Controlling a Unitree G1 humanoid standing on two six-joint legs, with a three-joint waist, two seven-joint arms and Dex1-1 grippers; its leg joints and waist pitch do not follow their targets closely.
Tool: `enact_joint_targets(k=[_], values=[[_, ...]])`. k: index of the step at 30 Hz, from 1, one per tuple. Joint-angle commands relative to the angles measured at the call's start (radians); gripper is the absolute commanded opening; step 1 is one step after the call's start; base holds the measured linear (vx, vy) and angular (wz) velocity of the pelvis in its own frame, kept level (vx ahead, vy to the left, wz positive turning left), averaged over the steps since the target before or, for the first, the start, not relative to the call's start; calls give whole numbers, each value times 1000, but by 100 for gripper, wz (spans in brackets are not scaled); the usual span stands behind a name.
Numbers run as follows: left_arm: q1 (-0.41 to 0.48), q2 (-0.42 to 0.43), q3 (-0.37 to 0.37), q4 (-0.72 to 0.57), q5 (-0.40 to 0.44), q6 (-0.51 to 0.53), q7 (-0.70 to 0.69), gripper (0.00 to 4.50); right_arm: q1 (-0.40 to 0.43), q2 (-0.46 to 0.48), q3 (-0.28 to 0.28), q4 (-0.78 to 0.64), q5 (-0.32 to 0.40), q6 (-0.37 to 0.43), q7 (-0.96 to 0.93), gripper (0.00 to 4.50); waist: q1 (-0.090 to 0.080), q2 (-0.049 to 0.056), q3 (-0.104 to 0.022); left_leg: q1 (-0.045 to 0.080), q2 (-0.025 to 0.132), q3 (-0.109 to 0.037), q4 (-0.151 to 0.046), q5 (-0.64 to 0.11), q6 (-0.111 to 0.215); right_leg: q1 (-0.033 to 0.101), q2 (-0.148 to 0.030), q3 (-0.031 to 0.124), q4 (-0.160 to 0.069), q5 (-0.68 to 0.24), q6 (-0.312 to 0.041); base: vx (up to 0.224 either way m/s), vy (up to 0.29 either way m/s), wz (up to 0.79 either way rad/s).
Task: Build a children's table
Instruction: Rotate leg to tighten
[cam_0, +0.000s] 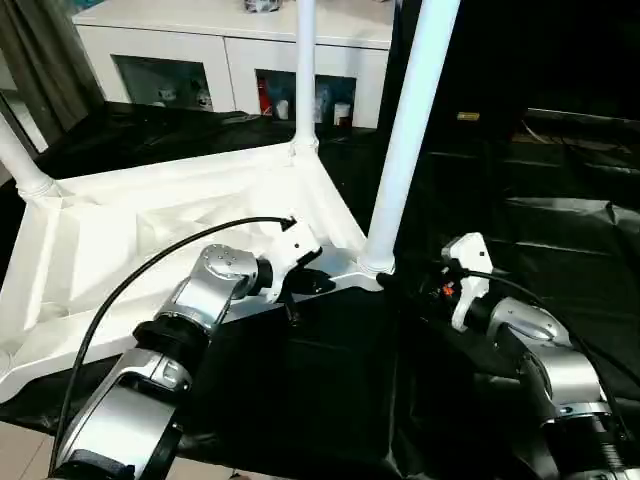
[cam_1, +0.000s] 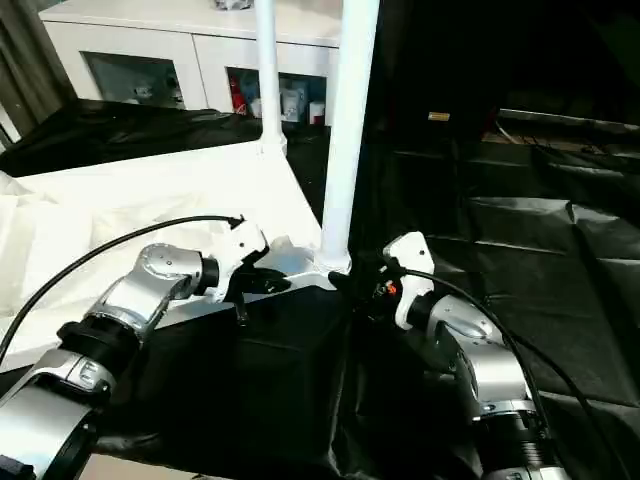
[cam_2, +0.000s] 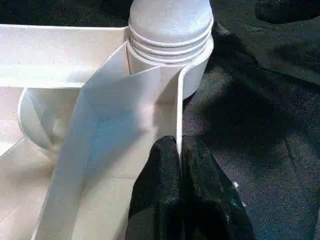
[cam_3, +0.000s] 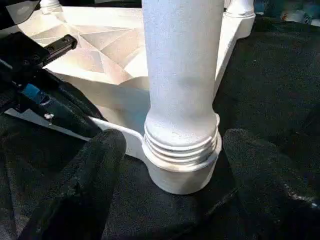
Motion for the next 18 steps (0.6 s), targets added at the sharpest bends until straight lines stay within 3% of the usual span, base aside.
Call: enact_joint_targets(k=[1,18], values=[[27,9,-4,16,4,3,-4,0,-2,-4,-10,-17,6,10,-4,344,5,-11,-48,8,9,-4,-63,-196,46,45,-12,10,-67,-51,-238,0,0,0],[27,9,-4,16,4,3,-4,0,-2,-4,-10,-17,6,10,-4,344,6,-11,-50,8,9,-4,-61,-181,54,47,-13,9,-65,-34,-243,0,0,0]])
